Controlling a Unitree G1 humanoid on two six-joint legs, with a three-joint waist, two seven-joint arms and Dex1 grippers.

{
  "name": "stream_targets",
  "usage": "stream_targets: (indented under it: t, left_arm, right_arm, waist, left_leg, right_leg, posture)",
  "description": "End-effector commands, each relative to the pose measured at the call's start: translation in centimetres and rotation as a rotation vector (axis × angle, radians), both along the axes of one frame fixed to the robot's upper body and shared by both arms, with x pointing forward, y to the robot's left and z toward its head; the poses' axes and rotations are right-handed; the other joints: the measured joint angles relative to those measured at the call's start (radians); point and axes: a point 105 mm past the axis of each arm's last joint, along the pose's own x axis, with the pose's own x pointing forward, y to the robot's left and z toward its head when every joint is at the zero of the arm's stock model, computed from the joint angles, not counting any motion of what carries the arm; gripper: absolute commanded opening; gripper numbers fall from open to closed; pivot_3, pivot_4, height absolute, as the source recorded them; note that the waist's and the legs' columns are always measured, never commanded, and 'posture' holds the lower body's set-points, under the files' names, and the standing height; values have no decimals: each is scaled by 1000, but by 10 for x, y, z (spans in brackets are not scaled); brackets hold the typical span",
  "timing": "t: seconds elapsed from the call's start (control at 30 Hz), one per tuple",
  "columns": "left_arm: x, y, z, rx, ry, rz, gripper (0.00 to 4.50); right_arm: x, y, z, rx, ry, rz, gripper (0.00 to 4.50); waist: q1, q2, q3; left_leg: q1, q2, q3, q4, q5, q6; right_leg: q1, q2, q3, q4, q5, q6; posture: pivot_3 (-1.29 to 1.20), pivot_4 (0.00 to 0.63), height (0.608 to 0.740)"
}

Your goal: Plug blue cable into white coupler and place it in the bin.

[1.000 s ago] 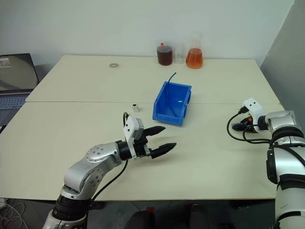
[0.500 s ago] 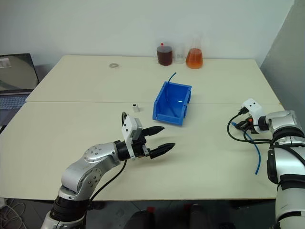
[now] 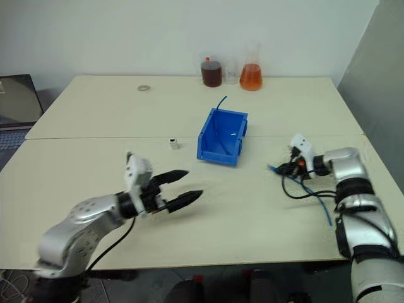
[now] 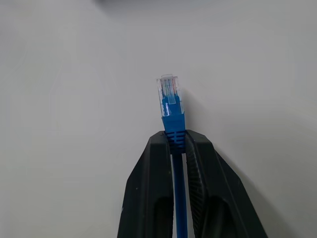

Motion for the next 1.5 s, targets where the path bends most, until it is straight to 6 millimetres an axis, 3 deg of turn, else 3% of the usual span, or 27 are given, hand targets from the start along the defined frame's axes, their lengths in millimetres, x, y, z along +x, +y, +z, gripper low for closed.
stream_targets:
  t: [0.03, 0.13, 0.23, 0.47, 0.57, 0.73, 0.8, 1.1, 1.2, 1.3, 1.4, 1.5]
  left_arm:
    - [-34, 20, -8, 84, -1, 27, 4500]
    - [-59, 33, -28, 124, 39, 101, 4500]
    - [-71, 42, -37, 119, 29, 225, 4500]
    - [-84, 43, -51, 72, 6, 439, 4500]
    - [-90, 39, -55, 73, 6, 478, 4500]
    - [-97, 42, -60, 67, 14, 529, 4500]
    - [-97, 44, -60, 69, 8, 547, 4500]
    - [-96, 52, -61, 80, 4, 559, 4500]
    - [-94, 58, -59, 81, 4, 565, 4500]
    - [-88, 74, -52, 116, -10, 558, 4500]
    - [-73, 99, -42, 165, -41, 556, 4500]
    - [-49, 118, -29, 173, -79, 573, 4500]
  right_arm:
    - [-20, 65, 26, 76, -126, 132, 113]
    - [-44, 109, 20, 94, -143, 238, 113]
    - [-63, 144, 11, 78, -169, 355, 113]
    - [-71, 218, -9, 18, -250, 509, 113]
    - [-72, 232, -22, -19, -266, 544, 113]
    - [-73, 234, -39, -56, -256, 581, 113]
    - [-78, 236, -38, -28, -219, 596, 829]
    - [-70, 233, -23, 54, -163, 522, 3104]
    - [-69, 228, -7, 154, -64, 459, 3772]
    - [-65, 211, 27, 300, 25, 371, 4454]
    - [-65, 185, 51, 369, 61, 308, 4454]
    - [-76, 157, 61, 377, 90, 301, 4454]
  waist:
    - [7, 0, 0]
    - [14, 0, 0]
    - [25, 0, 0]
    - [29, -2, -1]
    - [23, -5, -3]
    - [23, -6, -4]
    - [23, -6, -4]
    - [15, -6, -4]
    - [15, -6, -4]
    - [17, -5, -3]
    - [19, -6, -4]
    - [30, -6, -4]
  left_leg:
    - [0, 0, 0, 0, 0, 0]
    - [0, -1, 0, 0, -1, 0]
    - [-2, -1, -1, 2, -2, 1]
    - [1, 1, -1, 2, -1, 2]
    - [1, 4, -1, 3, -1, 2]
    - [1, 12, 2, 3, -1, 2]
    - [1, 14, 2, 2, -1, 2]
    - [1, 16, 2, 2, -1, 2]
    - [1, 16, 1, 1, -1, 2]
    - [0, 16, 1, 2, -1, 2]
    - [-5, 16, 0, 2, -1, 2]
    - [-6, 16, 0, 2, -1, 2]
  right_leg:
    - [-1, 0, 0, 0, 0, 0]
    - [-2, 0, 1, 0, 0, 0]
    - [-2, 0, -1, 0, 0, 0]
    - [-1, 5, 1, -1, 0, -2]
    - [-1, 8, 2, -1, 1, -3]
    - [-2, 14, 1, -1, 4, -8]
    - [-2, 16, 0, -1, 3, -8]
    - [-4, 18, 0, 0, 2, -9]
    - [-4, 18, 0, 0, 2, -10]
    - [-5, 18, 0, 0, 2, -10]
    - [-11, 19, -1, 3, 2, -11]
    - [-12, 19, -1, 5, 4, -16]
  posture:
    - [0, 150, 740]
    - [0, 150, 740]
    - [0, 150, 740]
    - [0, 150, 740]
    - [0, 150, 740]
    - [0, 150, 740]
    - [0, 150, 740]
    - [0, 150, 740]
    - [0, 150, 740]
    - [0, 150, 740]
    - [0, 150, 740]
    - [0, 150, 740]
